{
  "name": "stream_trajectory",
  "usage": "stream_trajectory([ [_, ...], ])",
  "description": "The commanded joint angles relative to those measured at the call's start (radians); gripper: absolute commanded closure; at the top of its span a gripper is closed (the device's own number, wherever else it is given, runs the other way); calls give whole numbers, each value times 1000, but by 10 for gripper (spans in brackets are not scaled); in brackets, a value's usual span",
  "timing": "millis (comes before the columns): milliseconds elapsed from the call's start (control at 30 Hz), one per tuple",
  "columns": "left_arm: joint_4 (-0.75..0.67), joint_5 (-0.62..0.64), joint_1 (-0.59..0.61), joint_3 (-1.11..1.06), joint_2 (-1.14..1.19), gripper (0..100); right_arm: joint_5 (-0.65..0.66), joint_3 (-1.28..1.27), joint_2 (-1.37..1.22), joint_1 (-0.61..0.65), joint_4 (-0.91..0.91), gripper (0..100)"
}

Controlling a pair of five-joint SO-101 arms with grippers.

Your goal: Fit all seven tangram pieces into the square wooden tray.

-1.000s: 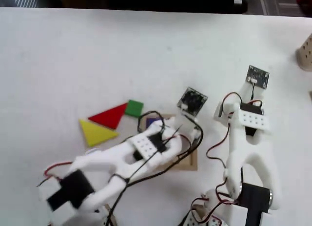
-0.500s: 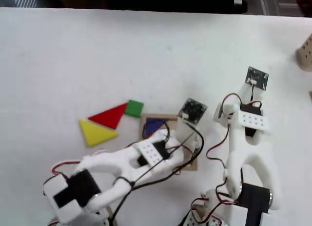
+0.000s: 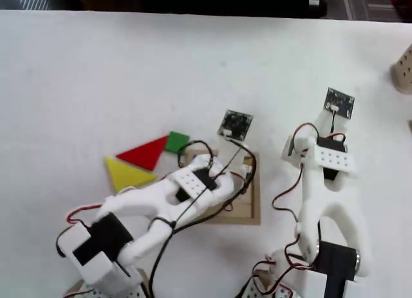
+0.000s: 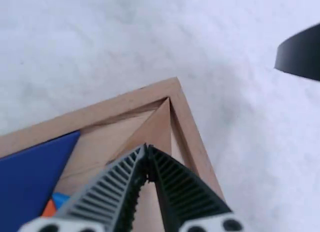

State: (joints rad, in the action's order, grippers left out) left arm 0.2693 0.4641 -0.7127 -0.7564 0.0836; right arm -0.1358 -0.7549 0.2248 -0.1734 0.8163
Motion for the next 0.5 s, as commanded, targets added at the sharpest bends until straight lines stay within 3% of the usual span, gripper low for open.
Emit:
stream_trajectory([
  [0, -14, 8, 31, 57, -7, 977, 15, 6, 41, 10, -16, 979],
  [467, -15, 5, 93, 78, -15, 977, 15, 6, 41, 12, -15, 980],
])
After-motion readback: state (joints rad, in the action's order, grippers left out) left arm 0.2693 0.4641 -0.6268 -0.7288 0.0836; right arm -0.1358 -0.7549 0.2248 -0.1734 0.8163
